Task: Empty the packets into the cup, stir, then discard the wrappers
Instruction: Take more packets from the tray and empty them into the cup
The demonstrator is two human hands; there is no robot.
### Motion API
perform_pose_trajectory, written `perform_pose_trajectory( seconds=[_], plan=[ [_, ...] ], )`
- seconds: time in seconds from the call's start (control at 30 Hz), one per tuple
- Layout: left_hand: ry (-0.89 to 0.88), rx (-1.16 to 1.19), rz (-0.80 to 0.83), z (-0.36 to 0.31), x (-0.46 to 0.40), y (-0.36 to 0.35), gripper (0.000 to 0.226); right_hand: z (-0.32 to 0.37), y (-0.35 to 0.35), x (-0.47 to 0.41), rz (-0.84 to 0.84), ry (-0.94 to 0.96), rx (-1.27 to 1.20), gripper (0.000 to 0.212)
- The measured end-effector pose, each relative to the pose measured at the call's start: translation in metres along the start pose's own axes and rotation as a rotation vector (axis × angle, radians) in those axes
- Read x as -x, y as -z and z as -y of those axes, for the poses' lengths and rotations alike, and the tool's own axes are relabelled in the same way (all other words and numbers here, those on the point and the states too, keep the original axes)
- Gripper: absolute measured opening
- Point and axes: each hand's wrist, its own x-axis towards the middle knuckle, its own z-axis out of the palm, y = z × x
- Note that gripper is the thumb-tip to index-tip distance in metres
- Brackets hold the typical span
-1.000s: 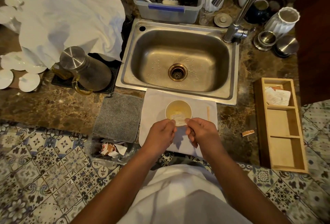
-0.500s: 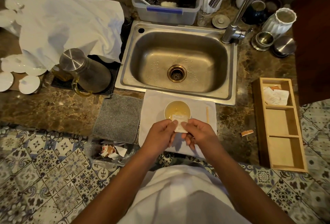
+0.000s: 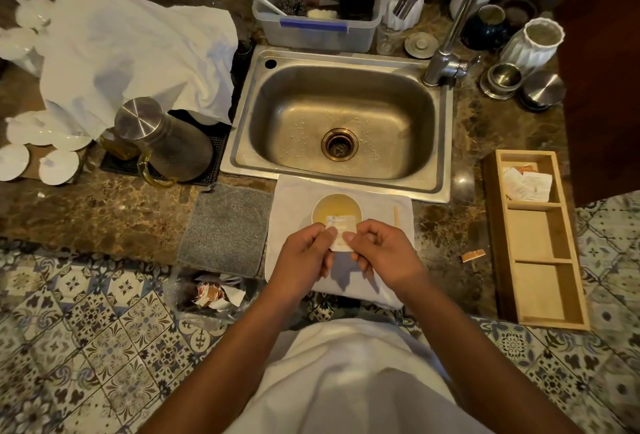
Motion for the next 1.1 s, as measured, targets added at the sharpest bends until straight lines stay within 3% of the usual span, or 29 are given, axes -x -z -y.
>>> perform_pose_trajectory(
  seconds=[0.1,0.3,0.5,0.7,0.87,1.1],
  plan=[
    [0.003,0.016,-0.032,0.000,0.003,0.001,0.039,0.005,0.006,0.004,0.091,-0.001,0.070,0.023],
    [0.049,0.020,-0.001,0.005,0.009,0.001,0.040,0.007,0.005,0.014,0.055,0.026,0.094,0.024],
    [-0.131,-0.110,0.120,-0.001,-0.007,0.018,0.032,0.004,-0.014,0.021,-0.123,-0.009,-0.065,0.018],
    [-0.191,-0.248,0.335,-0.013,-0.019,0.021,0.035,-0.006,-0.014,0.051,-0.239,0.054,-0.092,0.021],
    [-0.189,-0.303,0.522,-0.022,-0.013,-0.010,0.033,-0.022,0.004,0.080,-0.446,0.112,-0.127,0.026],
    [-0.145,-0.430,0.577,-0.017,-0.019,-0.078,0.023,-0.041,0.047,0.102,-0.593,0.054,-0.181,0.027]
  ],
)
